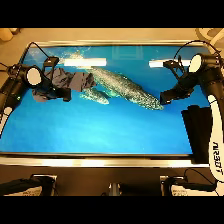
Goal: Fold the shirts.
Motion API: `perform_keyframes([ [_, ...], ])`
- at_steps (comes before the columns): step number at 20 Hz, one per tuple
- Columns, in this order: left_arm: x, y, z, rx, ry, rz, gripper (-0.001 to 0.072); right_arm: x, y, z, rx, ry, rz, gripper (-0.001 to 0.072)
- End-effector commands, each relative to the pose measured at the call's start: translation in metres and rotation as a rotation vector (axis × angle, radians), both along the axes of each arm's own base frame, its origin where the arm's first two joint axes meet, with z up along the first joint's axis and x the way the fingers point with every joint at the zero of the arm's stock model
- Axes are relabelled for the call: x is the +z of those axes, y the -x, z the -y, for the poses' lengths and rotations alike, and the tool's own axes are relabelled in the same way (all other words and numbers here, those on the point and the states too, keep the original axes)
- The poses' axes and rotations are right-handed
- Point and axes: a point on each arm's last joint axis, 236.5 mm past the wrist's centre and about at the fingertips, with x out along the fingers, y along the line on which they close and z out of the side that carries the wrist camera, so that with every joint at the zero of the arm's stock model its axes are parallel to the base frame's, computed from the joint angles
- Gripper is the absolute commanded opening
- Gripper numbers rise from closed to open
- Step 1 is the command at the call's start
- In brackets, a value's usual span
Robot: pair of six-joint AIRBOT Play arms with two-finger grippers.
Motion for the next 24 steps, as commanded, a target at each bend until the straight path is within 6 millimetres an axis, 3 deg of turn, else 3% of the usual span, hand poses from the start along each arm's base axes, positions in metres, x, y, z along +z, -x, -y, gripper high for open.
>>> perform_keyframes([
  [1,0.002,-0.008,0.003,-0.002,0.012,0.033,0.072,0.0,0.0,0.0,0.0,0.0,0.0,0.0685],
  [6,0.014,-0.055,0.022,-0.009,0.087,0.223,0.072,0.004,-0.025,-0.001,0.007,-0.003,0.108,0.0685],
  [9,0.039,-0.09,0.035,-0.011,0.155,0.402,0.072,0.009,-0.042,-0.002,0.096,0.011,0.19,0.0684],
  [11,0.055,-0.113,0.033,-0.013,0.157,0.52,0.072,0.011,-0.048,-0.003,0.095,0.01,0.213,0.0684],
  [12,0.052,-0.123,0.025,0.004,0.139,0.536,0.072,0.012,-0.05,-0.003,0.094,0.01,0.224,0.0684],
  [13,0.037,-0.133,0.007,0.072,0.127,0.49,0.072,0.012,-0.053,-0.003,0.093,0.011,0.235,0.0683],
  [16,-0.02,-0.161,-0.071,0.334,0.115,0.265,0.072,0.014,-0.058,-0.004,0.092,0.006,0.259,0.0608],
  [18,-0.048,-0.175,-0.106,0.478,0.169,0.157,0.072,0.014,-0.058,-0.005,0.092,0.002,0.259,0.0605],
  [20,-0.073,-0.19,-0.127,0.622,0.261,0.123,0.072,0.014,-0.057,-0.006,0.092,-0.001,0.253,0.0605],
  [24,-0.119,-0.204,-0.137,0.671,0.315,0.119,0.072,0.016,-0.058,-0.017,0.09,-0.051,0.262,0.0604],
])
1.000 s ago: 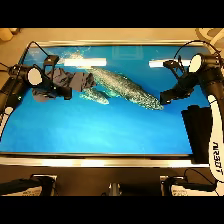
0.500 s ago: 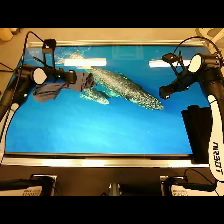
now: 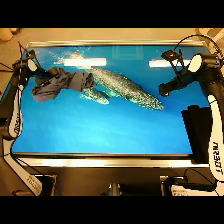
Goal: Fold the shirts.
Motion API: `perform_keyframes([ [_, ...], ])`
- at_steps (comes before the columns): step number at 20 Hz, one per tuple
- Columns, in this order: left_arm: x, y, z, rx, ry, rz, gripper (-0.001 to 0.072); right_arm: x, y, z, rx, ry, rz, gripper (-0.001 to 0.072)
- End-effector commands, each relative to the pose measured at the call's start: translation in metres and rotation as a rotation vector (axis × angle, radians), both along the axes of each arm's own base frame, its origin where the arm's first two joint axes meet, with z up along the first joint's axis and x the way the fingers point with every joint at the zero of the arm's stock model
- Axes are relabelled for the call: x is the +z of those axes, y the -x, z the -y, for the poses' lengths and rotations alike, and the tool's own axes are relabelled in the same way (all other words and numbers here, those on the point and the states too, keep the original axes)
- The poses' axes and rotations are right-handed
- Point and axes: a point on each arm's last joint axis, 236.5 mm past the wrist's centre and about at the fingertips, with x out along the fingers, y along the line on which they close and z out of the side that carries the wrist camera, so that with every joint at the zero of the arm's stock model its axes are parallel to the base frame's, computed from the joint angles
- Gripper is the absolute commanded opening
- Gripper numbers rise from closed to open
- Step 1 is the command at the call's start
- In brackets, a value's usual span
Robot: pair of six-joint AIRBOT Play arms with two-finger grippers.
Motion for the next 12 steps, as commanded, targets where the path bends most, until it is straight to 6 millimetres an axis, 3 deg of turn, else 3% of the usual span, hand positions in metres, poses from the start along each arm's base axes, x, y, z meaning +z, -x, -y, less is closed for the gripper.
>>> perform_keyframes([
  [1,-0.039,-0.013,-0.012,0.08,0.082,-0.014,0.072,0.003,-0.003,-0.01,0.004,-0.043,0.013,0.0604],
  [5,-0.051,-0.023,-0.006,0.085,0.105,0.013,0.0696,0.004,-0.002,-0.016,0.007,-0.067,0.012,0.0601],
  [7,-0.049,-0.022,-0.006,0.084,0.105,0.009,0.0125,0.005,-0.002,-0.015,0.007,-0.065,0.015,0.0582],
  [8,-0.046,-0.02,-0.006,0.082,0.106,0.005,0.0026,0.006,-0.003,-0.015,0.007,-0.064,0.021,0.0545],
  [10,-0.027,-0.021,-0.002,0.061,0.1,0.033,0.0025,0.012,-0.002,-0.015,0.007,-0.064,0.035,0.0495],
  [12,0.031,-0.029,0.02,-0.038,0.092,0.157,0.0024,0.031,-0.002,-0.014,0.006,-0.066,0.09,0.0485],
])
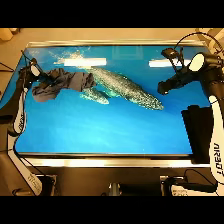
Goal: Fold the shirts.
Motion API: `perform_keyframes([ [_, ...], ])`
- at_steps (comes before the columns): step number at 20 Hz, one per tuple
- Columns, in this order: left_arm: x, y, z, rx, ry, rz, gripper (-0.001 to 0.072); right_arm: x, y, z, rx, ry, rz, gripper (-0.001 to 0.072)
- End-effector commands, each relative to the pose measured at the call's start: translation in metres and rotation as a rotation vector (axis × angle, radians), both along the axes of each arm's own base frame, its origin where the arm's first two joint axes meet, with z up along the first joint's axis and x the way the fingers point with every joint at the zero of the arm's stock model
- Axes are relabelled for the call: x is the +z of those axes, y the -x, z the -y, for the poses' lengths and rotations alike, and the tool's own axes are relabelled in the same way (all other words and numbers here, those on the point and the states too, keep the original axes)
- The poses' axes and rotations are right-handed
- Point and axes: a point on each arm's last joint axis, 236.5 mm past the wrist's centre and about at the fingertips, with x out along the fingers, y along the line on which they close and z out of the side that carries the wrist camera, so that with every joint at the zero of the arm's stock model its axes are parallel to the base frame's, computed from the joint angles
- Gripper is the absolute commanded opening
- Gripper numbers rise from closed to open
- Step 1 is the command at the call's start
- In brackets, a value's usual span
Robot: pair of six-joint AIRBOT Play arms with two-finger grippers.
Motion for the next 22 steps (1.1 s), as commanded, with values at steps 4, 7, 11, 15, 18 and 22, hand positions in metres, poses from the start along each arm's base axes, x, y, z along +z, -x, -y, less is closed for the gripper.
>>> perform_keyframes([
  [4,0.263,0.033,0.121,-0.465,-0.165,0.553,0.0024,0.116,-0.006,0.015,-0.009,0.06,0.383,0.0488],
  [7,0.428,0.131,0.18,-0.557,-0.184,0.895,0.0024,0.224,0.019,0.038,-0.051,0.145,0.707,0.0491],
  [11,0.557,0.253,0.201,-0.585,-0.131,1.227,0.0024,0.342,0.097,0.054,-0.098,0.201,1.046,0.049],
  [15,0.515,0.282,0.208,-0.704,-0.152,1.036,0.0024,0.379,0.164,0.06,-0.119,0.202,1.144,0.049],
  [18,0.388,0.269,0.198,-0.767,-0.21,0.599,0.0025,0.312,0.168,0.059,-0.105,0.191,0.863,0.049],
  [22,0.212,0.274,0.189,-0.824,-0.217,0.15,0.0025,0.163,0.15,0.035,-0.001,0.134,0.293,0.0512],
])
